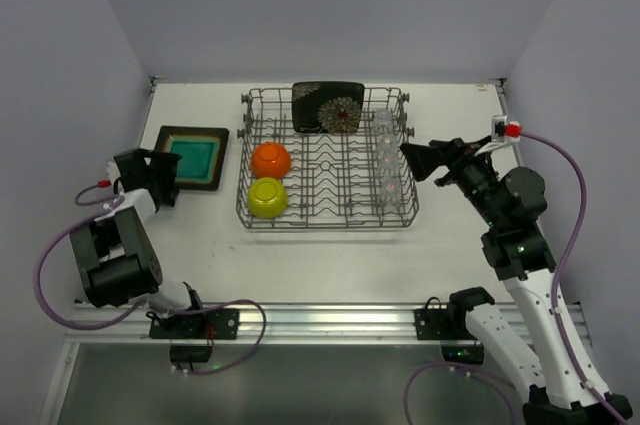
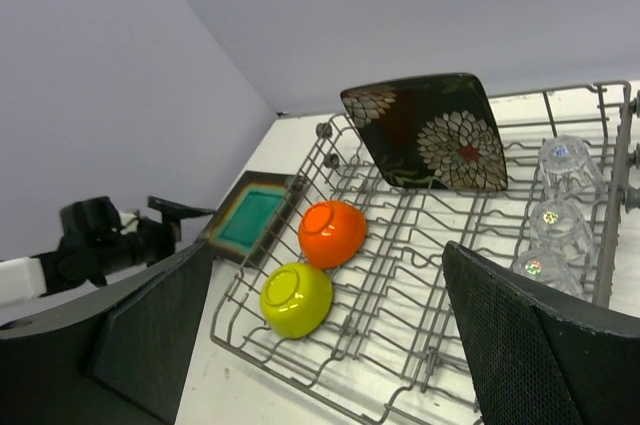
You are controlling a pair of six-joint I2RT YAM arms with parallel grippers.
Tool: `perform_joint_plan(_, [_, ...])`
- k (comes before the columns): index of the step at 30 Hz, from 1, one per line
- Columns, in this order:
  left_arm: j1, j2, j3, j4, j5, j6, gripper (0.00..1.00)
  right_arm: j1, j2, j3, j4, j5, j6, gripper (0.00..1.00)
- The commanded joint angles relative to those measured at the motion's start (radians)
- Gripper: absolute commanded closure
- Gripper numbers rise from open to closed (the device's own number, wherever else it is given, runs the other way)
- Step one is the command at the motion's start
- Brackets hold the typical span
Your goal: Unload the mixed dishes from the dish rack
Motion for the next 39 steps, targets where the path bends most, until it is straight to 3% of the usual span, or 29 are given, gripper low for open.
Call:
perform_joint_plan(1, [0.004,-0.147,0.018,-0.051,-0.019,0.026,0.0,-0.003,0.062,0.063,-0.032,-0.007,-0.047,0.01])
perform_joint_plan(6, [0.002,-0.378,0.095,-0.257,-0.03,0.154,0.0,-0.003,0.162,0.126,-0.066,0.019,-0.089,0.01])
perform_joint_plan(10, [-0.007,-0.589,0.081,-0.269,0.049,0.243,0.0,-0.003,0.232,0.157,-0.057,0.099,-0.121,0.01])
perform_joint_plan(14, [-0.016,-0.667,0.199,-0.412,0.148,0.501,0.0,-0.003,0.312,0.176,0.018,0.156,-0.158,0.01])
perform_joint_plan(16, [-0.025,-0.67,0.242,-0.476,0.178,0.597,0.0,-0.003,0.312,0.156,0.133,0.129,-0.169,0.01])
perform_joint_plan(17, [-0.054,-0.673,0.27,-0.56,0.109,0.64,0.0,-0.003,0.309,0.145,0.168,0.103,-0.178,0.01])
perform_joint_plan(18, [-0.12,-0.704,0.261,-0.567,0.099,0.651,0.0,-0.003,0.315,0.148,0.203,0.077,-0.204,0.01])
perform_joint_plan(20, [-0.149,-0.741,0.201,-0.555,0.095,0.671,0.0,-0.003,0.363,0.206,0.197,-0.002,-0.268,0.01])
perform_joint_plan(26, [-0.271,-0.771,0.103,-0.575,-0.069,0.758,0.0,0.002,0.539,0.469,0.041,-0.191,-0.557,0.01])
perform_joint_plan(28, [-0.332,-0.793,0.101,-0.566,-0.095,0.772,0.0,0.028,0.622,0.559,-0.104,-0.169,-0.668,0.01])
perform_joint_plan(31, [-0.433,-0.843,0.117,-0.57,-0.241,0.8,0.0,0.104,0.721,0.7,-0.262,-0.032,-0.886,0.01])
perform_joint_plan(35, [-0.541,-0.883,0.129,-0.61,-0.494,0.806,0.0,0.178,0.824,0.786,-0.333,0.139,-1.156,0.01])
perform_joint_plan(39, [-0.561,-0.938,0.114,-0.635,-0.556,0.784,0.0,0.194,0.923,0.858,-0.336,0.185,-1.285,0.01])
